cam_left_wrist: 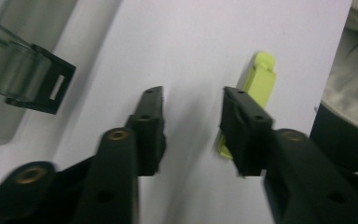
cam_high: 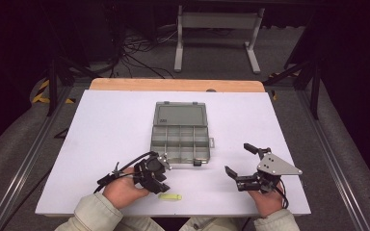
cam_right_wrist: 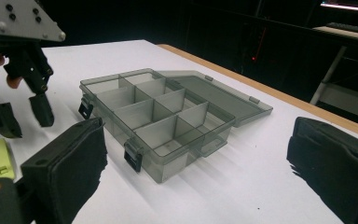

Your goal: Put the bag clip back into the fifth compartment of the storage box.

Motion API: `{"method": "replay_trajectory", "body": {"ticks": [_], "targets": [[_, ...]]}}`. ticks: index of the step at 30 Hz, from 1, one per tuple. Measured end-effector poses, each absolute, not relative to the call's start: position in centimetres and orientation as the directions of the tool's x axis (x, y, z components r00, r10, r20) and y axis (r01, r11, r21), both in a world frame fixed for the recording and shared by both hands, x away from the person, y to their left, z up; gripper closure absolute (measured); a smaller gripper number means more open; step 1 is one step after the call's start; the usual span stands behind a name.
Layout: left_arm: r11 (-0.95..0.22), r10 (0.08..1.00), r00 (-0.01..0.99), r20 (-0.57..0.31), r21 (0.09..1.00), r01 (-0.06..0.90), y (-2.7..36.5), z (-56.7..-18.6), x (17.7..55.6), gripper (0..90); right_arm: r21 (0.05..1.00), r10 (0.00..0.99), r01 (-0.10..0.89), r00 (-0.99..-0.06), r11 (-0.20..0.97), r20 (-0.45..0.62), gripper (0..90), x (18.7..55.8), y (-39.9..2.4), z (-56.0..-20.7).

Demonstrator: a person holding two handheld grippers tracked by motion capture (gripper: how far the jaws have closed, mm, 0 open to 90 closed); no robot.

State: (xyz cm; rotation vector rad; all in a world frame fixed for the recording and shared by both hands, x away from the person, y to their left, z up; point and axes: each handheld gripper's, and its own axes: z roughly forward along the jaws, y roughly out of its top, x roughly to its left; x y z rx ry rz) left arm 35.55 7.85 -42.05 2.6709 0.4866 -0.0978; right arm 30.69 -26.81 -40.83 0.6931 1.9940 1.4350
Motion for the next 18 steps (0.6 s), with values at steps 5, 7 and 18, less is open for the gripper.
{"method": "replay_trajectory", "body": {"ticks": [5, 7, 18], "targets": [[-0.833, 0.322, 0.937, -0.135, 0.430, 0.349, 8.0, -41.6, 35.4, 23.8, 0.955, 0.701, 0.075, -0.696, 0.286, -0.155, 4.6, 30.7, -26.8, -40.8], [-0.831, 0.329, 0.938, -0.109, 0.438, 0.343, 7.9, -41.4, 35.2, 13.4, 0.956, 0.701, 0.075, -0.697, 0.285, -0.154, 4.6, 30.7, -26.8, -40.8], [-0.843, 0.269, 0.958, -0.101, 0.457, 0.285, 7.4, -41.0, 33.6, 1.2, 0.956, 0.699, 0.074, -0.698, 0.285, -0.154, 4.5, 30.7, -26.8, -40.8]]}}
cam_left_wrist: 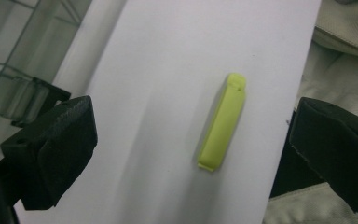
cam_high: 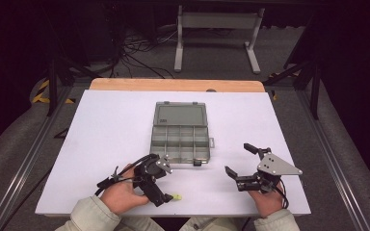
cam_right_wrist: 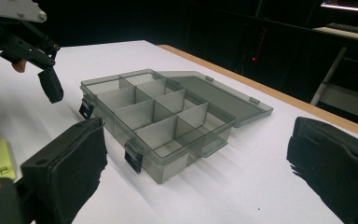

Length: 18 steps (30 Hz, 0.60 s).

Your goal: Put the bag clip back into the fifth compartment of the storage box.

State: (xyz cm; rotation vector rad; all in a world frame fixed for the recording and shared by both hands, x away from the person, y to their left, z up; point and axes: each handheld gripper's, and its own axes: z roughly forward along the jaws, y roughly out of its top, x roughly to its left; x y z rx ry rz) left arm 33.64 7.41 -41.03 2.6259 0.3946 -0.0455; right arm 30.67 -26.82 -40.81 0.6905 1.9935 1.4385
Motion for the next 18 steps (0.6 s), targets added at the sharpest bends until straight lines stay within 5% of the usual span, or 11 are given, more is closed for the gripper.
{"method": "replay_trajectory", "body": {"ticks": [18], "targets": [[-0.859, 0.198, 0.975, -0.097, 0.462, 0.220, 6.0, -41.8, 31.8, 3.0, 0.956, 0.695, 0.073, -0.703, 0.284, -0.153, 4.6, 30.7, -26.8, -40.8]]}}
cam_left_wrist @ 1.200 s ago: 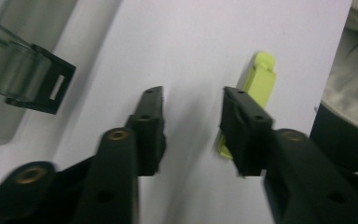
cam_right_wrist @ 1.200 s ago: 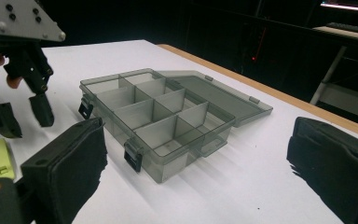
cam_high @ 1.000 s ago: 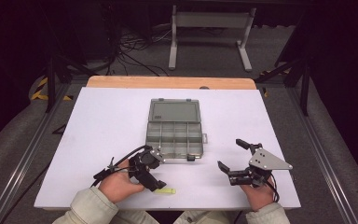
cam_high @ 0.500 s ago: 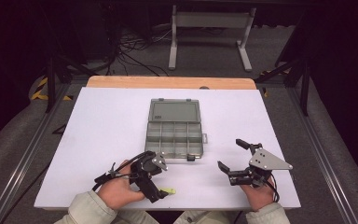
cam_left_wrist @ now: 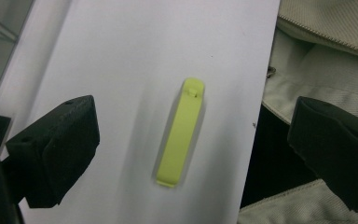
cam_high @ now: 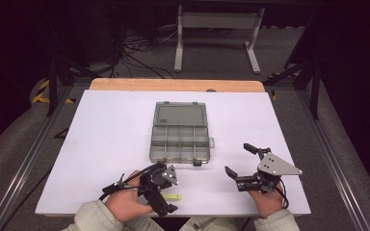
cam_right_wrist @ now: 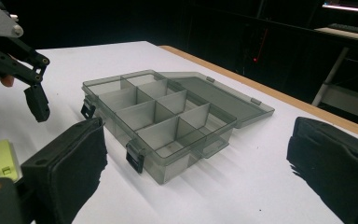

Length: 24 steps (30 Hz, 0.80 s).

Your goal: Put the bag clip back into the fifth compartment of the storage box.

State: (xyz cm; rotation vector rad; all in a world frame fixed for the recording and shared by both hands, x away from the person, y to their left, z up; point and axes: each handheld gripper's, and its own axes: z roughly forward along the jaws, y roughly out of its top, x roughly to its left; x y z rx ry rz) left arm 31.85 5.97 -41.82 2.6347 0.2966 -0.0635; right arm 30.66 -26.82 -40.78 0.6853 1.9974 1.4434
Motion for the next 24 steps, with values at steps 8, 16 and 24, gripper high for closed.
{"method": "replay_trajectory", "body": {"ticks": [8, 16, 24], "targets": [[-0.876, 0.182, 0.980, -0.085, 0.439, 0.201, 5.6, -42.6, 31.7, 9.6, 0.957, 0.694, 0.073, -0.704, 0.282, -0.151, 4.6, 30.6, -26.8, -40.8], [-0.883, 0.171, 0.984, -0.047, 0.435, 0.174, 5.7, -42.6, 31.5, 35.0, 0.956, 0.693, 0.074, -0.704, 0.284, -0.152, 4.6, 30.7, -26.8, -40.8], [-0.906, 0.162, 0.987, -0.013, 0.394, 0.154, 5.4, -43.1, 31.5, 51.6, 0.955, 0.692, 0.076, -0.706, 0.286, -0.151, 4.9, 30.7, -26.8, -40.8]]}}
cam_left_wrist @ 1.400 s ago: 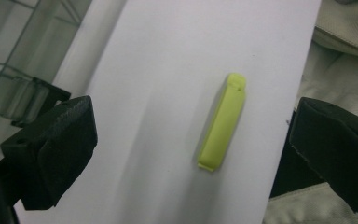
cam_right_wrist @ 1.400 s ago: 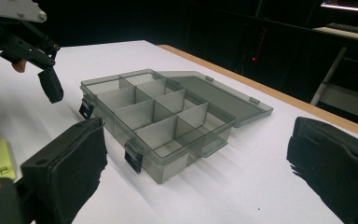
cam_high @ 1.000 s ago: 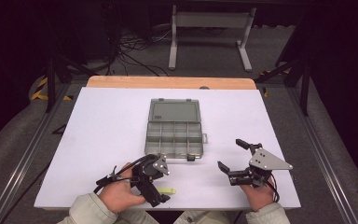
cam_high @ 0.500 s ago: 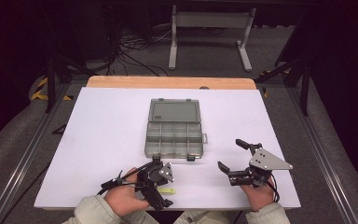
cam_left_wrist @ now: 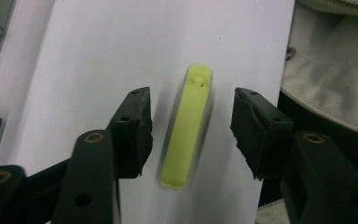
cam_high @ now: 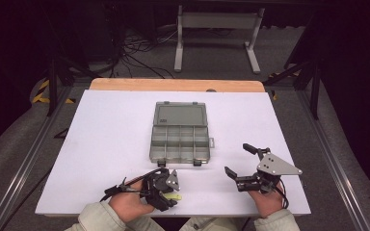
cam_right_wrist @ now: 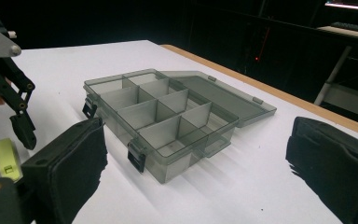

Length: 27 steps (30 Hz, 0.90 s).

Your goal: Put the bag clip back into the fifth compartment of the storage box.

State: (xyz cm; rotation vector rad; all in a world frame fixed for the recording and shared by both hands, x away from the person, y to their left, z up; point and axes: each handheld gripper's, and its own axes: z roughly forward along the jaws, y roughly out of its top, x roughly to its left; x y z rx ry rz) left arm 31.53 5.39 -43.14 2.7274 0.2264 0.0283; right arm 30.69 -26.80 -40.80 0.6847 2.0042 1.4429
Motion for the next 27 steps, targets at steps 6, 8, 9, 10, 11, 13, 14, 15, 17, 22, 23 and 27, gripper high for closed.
{"method": "replay_trajectory", "body": {"ticks": [6, 8, 9, 10, 11, 13, 14, 15, 17, 22, 23, 27], "targets": [[-0.909, 0.169, 0.986, -0.003, 0.387, 0.157, 5.4, -43.1, 31.5, 68.6, 0.954, 0.690, 0.081, -0.709, 0.289, -0.149, 5.1, 30.7, -26.8, -40.8], [-0.908, 0.162, 0.987, -0.002, 0.392, 0.150, 5.4, -43.0, 31.4, 77.1, 0.954, 0.689, 0.083, -0.710, 0.288, -0.146, 5.1, 30.7, -26.7, -40.9], [-0.908, 0.165, 0.986, -0.002, 0.390, 0.153, 5.4, -42.9, 31.3, 77.3, 0.954, 0.690, 0.082, -0.709, 0.288, -0.147, 5.1, 30.7, -26.8, -40.8], [-0.910, 0.160, 0.987, 0.005, 0.388, 0.146, 5.4, -42.9, 31.3, 77.4, 0.955, 0.691, 0.080, -0.708, 0.286, -0.147, 5.1, 30.8, -26.8, -40.8], [-0.906, 0.171, 0.985, 0.005, 0.393, 0.155, 5.5, -42.7, 31.2, 77.5, 0.955, 0.691, 0.082, -0.708, 0.284, -0.144, 5.1, 30.7, -26.8, -40.8], [-0.904, 0.155, 0.988, 0.007, 0.404, 0.139, 5.5, -42.4, 31.2, 77.7, 0.955, 0.692, 0.082, -0.707, 0.285, -0.145, 5.1, 30.8, -26.9, -40.8], [-0.900, 0.171, 0.985, 0.006, 0.408, 0.153, 5.6, -42.3, 31.1, 77.7, 0.955, 0.692, 0.082, -0.707, 0.284, -0.146, 5.1, 30.8, -26.9, -40.8], [-0.901, 0.153, 0.988, 0.005, 0.411, 0.138, 5.7, -42.1, 31.2, 77.7, 0.955, 0.691, 0.081, -0.708, 0.284, -0.146, 5.1, 30.7, -26.8, -40.8], [-0.895, 0.157, 0.988, -0.006, 0.422, 0.145, 5.8, -41.8, 31.2, 77.7, 0.955, 0.692, 0.082, -0.707, 0.285, -0.146, 5.1, 30.7, -26.8, -40.8], [-0.885, 0.153, 0.988, -0.016, 0.442, 0.144, 6.3, -40.9, 31.3, 77.7, 0.955, 0.692, 0.082, -0.707, 0.285, -0.146, 5.1, 30.7, -26.9, -40.8], [-0.884, 0.151, 0.988, -0.017, 0.446, 0.143, 6.4, -40.7, 31.4, 77.7, 0.955, 0.693, 0.082, -0.706, 0.285, -0.146, 5.0, 30.7, -26.9, -40.8], [-0.871, 0.158, 0.987, -0.022, 0.469, 0.150, 6.7, -40.0, 31.3, 77.8, 0.955, 0.693, 0.082, -0.706, 0.286, -0.147, 5.0, 30.8, -26.8, -40.8]]}}
